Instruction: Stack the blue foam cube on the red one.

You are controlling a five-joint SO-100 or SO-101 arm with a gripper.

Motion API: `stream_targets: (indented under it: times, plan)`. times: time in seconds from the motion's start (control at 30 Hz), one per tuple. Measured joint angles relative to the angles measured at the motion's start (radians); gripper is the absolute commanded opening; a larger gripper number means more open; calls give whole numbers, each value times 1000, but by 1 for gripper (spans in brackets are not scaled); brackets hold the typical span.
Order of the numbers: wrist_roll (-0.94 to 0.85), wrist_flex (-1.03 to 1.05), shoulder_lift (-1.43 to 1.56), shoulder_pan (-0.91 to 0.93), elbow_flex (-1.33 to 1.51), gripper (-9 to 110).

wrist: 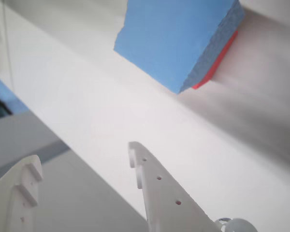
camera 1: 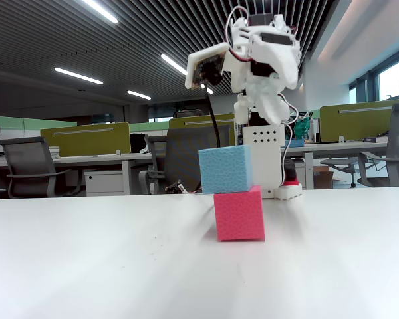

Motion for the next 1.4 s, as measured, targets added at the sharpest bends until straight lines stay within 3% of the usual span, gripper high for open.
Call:
stream_targets:
  times: [0.6, 1.4]
  plan:
    - [14, 155, 333, 103, 161, 21]
    - [38, 267, 341, 141, 272, 21]
